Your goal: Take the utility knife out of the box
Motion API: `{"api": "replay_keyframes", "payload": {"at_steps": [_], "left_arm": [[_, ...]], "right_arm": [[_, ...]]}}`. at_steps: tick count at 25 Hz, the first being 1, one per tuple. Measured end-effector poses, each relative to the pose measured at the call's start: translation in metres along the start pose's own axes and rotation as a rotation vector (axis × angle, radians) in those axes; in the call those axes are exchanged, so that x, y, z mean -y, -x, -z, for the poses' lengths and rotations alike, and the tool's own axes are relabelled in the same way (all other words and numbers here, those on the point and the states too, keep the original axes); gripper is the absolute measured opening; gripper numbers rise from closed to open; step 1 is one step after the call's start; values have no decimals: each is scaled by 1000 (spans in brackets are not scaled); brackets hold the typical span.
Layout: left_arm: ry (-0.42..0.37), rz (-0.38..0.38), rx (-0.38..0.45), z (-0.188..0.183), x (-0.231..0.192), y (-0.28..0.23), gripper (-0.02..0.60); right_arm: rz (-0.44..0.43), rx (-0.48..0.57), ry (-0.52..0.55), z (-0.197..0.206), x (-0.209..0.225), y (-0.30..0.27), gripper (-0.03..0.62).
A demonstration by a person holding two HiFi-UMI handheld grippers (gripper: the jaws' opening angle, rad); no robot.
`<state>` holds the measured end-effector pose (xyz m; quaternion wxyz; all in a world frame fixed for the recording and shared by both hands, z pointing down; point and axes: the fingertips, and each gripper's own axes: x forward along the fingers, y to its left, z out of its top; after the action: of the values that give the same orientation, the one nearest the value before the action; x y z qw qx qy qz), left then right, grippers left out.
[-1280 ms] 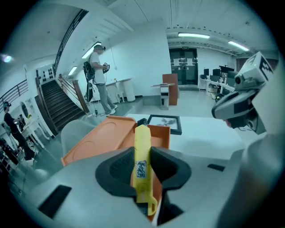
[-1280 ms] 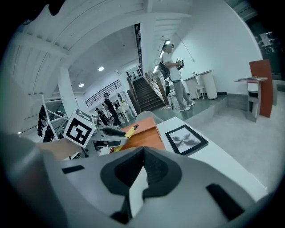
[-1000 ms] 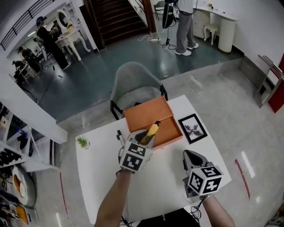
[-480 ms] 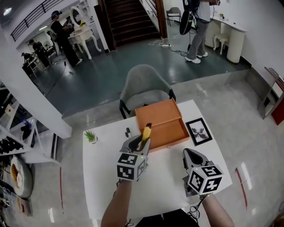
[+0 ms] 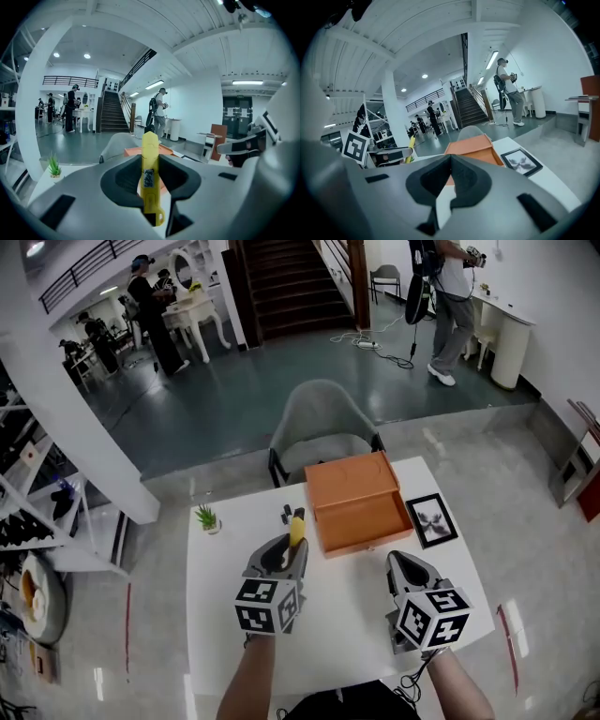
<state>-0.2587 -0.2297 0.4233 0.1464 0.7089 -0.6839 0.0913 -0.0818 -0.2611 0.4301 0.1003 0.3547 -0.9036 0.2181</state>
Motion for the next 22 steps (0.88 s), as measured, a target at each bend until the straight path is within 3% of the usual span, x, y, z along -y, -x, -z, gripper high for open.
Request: {"api": "replay_keyframes", "payload": {"at_steps": [22], "left_arm": [[103, -117, 88, 14, -48, 84, 110]], "right_arm": [[-62, 18, 117, -4, -66, 6, 0]]}}
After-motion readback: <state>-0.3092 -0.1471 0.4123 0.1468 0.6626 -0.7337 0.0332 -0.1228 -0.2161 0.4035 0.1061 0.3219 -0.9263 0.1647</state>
